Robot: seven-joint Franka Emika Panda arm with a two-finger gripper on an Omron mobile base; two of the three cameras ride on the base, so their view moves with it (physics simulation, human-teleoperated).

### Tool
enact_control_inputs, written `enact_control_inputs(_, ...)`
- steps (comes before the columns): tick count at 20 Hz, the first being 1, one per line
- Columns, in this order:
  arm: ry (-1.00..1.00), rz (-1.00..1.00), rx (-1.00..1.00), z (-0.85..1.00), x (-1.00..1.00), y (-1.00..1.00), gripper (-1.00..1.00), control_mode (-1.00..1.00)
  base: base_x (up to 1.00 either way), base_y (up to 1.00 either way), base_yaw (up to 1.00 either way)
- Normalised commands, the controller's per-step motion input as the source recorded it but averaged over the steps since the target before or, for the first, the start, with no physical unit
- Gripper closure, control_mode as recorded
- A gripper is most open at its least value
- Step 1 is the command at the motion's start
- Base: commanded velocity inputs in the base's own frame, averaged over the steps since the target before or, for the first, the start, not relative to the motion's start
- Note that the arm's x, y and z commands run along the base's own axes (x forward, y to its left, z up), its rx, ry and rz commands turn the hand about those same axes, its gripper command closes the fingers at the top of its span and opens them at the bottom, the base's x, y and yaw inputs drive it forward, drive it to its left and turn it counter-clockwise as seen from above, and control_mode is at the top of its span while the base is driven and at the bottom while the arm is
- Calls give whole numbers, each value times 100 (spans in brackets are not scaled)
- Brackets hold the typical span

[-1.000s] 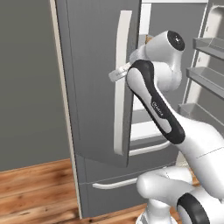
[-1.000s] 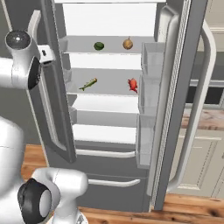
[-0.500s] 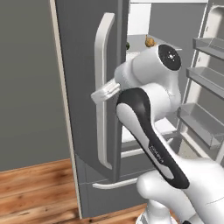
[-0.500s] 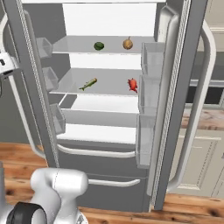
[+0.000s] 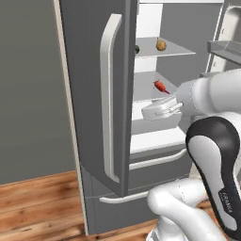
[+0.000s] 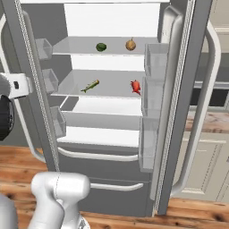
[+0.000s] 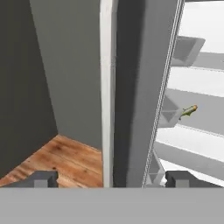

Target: Gather the onion and avocado from the fridge and place them on a tray on the dining counter. Then gather the fishs from the fridge and place them on the other tray.

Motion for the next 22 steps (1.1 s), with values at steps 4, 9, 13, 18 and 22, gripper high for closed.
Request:
enact_control_inputs(4, 19, -7, 28, 1, -25, -97, -100, -100, 0, 0, 0)
enact_control_inputs(9, 17, -9, 26, -2, -10, -68, -100, -100, 0, 0, 0)
enact_control_inputs(13, 20, -8, 15, 0, 14, -11, -100, -100, 0, 0, 0)
enact_control_inputs(18, 19, -7, 10, -1, 30, -1, -100, -100, 0, 0, 0)
enact_control_inputs(22, 21, -2, 13, 0, 33, 0, -100, -100, 0, 0, 0)
